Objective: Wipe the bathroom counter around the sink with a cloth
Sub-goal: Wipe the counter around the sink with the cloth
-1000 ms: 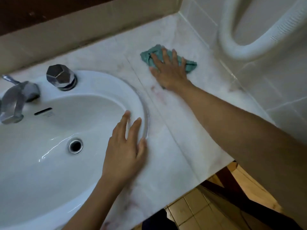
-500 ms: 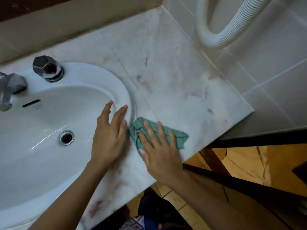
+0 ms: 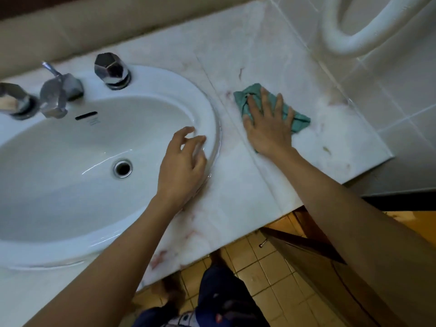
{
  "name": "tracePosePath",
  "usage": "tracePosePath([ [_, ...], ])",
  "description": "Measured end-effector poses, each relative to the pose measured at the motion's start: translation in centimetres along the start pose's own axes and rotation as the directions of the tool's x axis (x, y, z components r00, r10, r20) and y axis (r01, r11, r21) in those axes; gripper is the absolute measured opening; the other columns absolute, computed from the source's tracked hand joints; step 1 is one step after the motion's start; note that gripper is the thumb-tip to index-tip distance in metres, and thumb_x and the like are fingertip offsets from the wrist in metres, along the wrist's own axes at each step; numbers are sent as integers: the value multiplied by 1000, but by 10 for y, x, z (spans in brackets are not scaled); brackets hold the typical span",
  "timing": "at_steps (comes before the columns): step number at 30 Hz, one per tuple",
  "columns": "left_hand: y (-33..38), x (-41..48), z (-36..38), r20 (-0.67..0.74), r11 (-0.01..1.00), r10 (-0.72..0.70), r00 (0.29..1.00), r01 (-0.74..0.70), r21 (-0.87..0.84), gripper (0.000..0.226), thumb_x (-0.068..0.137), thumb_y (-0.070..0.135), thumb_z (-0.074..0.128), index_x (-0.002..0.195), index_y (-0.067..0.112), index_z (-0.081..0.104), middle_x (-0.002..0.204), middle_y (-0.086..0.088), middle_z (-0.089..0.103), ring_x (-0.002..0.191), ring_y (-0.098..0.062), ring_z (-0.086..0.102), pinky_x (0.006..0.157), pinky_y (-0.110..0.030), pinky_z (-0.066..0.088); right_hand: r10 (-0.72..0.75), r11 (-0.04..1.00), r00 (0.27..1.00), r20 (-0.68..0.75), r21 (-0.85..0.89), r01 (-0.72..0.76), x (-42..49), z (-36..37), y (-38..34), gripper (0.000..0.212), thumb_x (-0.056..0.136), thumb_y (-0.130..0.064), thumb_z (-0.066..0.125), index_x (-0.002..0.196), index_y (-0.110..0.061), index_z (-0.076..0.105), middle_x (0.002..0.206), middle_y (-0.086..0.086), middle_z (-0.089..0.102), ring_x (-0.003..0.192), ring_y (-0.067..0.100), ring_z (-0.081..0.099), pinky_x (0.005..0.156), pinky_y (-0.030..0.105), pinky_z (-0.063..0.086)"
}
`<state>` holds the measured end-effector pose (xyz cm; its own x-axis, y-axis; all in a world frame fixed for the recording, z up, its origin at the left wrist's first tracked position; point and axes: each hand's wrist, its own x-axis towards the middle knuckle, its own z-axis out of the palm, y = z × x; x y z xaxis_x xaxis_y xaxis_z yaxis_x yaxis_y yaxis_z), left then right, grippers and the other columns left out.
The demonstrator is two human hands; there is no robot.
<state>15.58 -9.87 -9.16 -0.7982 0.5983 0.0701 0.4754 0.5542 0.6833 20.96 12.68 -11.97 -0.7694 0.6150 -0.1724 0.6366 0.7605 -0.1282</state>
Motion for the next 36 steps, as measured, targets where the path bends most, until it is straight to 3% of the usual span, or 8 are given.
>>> tracePosePath([
  [3, -5, -11, -13, -49, 1000, 5, 999, -6, -25, 25, 88, 13, 55, 108, 17, 71, 136, 4, 51, 109, -12, 56, 78, -11, 38, 19, 1000, 1000, -22, 24, -18, -55, 11, -29, 55, 99, -46, 12, 153, -34, 5, 162, -3, -6, 147, 30, -8, 115, 56, -5],
  [8, -58, -96, -73, -90, 989, 2, 996, 11, 145, 33, 86, 16, 52, 113, 15, 69, 133, -6, 57, 116, -26, 55, 92, -41, 44, 72, 997, 997, -8, 32, -71, -148, 31, -86, 58, 101, -46, 10, 154, -26, 2, 162, 0, -8, 147, 31, -10, 116, 56, -5],
  [14, -149, -226, -152, -233, 959, -136, 963, 187, 215, 37, 86, 18, 53, 120, 15, 66, 137, -9, 53, 125, -29, 48, 100, -40, 36, 166, 986, 986, 8, 23, -167, -224, 53, -157, 63, 100, -42, 15, 153, -13, 0, 162, 8, -9, 146, 38, -11, 115, 61, -2],
  [19, -206, -304, -211, -375, 947, -272, 886, 315, 58, 35, 87, 24, 49, 116, 16, 66, 140, -6, 50, 128, -26, 44, 102, -31, 27, 265, 962, 963, 41, 59, -267, -286, 69, -244, 66, 100, -42, 17, 153, -7, 2, 160, 13, -13, 145, 39, -14, 115, 59, -2],
  [26, -299, -385, -301, -582, 853, -423, 695, 521, 1, 37, 85, 19, 49, 115, 9, 68, 139, -9, 49, 123, -32, 44, 98, -50, 40, -168, 982, 986, 8, 85, 167, -381, 110, -419, 66, 98, -46, 11, 152, -14, -7, 159, 14, -17, 145, 35, -19, 117, 53, -7],
  [31, -345, -405, -335, -629, 804, -408, 661, 587, 95, 35, 84, 9, 54, 116, 5, 67, 138, -15, 48, 121, -39, 46, 97, -44, 36, -507, 862, 861, 50, 57, 504, -354, 132, -533, 62, 101, -44, 19, 154, -22, -3, 159, 5, -21, 143, 30, -26, 115, 47, -18],
  [33, -358, -406, -340, -628, 771, -441, 641, 629, 100, 40, 83, 17, 50, 118, 7, 66, 140, -13, 48, 123, -39, 46, 100, -47, 35, -619, 785, 781, 80, 39, 618, -355, 134, -546, 60, 100, -45, 21, 154, -24, 5, 162, 3, -12, 145, 30, -20, 117, 51, -11],
  [36, -369, -405, -343, -617, 769, -433, 657, 626, 128, 46, 83, 27, 43, 117, 7, 66, 137, -13, 53, 119, -41, 48, 98, -50, 37, -877, 450, 444, 181, -12, 893, -366, 125, -512, 57, 101, -47, 21, 154, -28, 11, 162, -1, -5, 148, 26, -13, 118, 52, 1],
])
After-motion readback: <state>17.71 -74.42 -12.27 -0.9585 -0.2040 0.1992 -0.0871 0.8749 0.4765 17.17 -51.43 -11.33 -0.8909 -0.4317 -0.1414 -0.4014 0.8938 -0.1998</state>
